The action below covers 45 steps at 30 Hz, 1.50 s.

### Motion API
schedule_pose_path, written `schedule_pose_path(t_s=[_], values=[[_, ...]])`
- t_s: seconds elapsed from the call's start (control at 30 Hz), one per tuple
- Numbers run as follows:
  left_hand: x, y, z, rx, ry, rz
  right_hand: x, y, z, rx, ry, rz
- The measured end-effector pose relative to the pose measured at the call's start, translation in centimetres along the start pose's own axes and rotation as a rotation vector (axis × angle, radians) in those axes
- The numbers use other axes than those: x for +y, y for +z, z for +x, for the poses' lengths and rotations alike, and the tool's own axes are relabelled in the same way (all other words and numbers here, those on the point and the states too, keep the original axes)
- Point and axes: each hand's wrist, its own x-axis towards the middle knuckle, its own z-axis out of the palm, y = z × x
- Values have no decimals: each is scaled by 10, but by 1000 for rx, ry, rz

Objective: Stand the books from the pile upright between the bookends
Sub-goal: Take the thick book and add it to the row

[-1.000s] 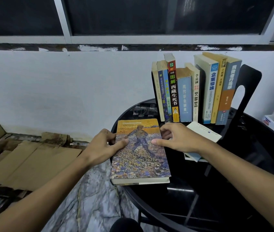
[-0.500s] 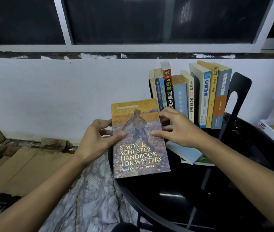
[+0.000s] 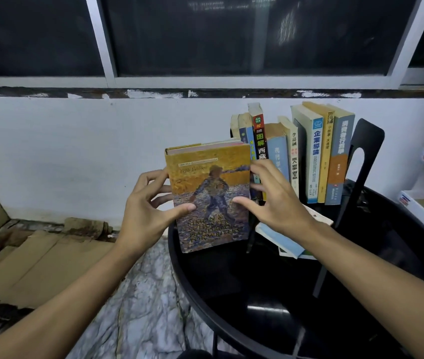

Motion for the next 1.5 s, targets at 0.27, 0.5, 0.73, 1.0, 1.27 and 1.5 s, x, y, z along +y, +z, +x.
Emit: schedule_pose_path(t_s=[0.27,0.5,0.73,1.0,1.27,1.5], values=[[4,-3,-1,-66,24,-19,3,0,2,73,-23,-132],[8,-4,-6,-69,-30,-51,-22,-7,10,69,-110,-304],[13,-11,-20,-100,-21,-103,-50,-9,17,-138,32,-172],[22,-9,-39,-105,33,-151,-85,-8,16,-126,131,65],[26,7,-53,-130,78,-208,-78,-22,12,-169,64,264],[32,34,-57,-138,63,-151,-68,-45,2,-271,131,443]])
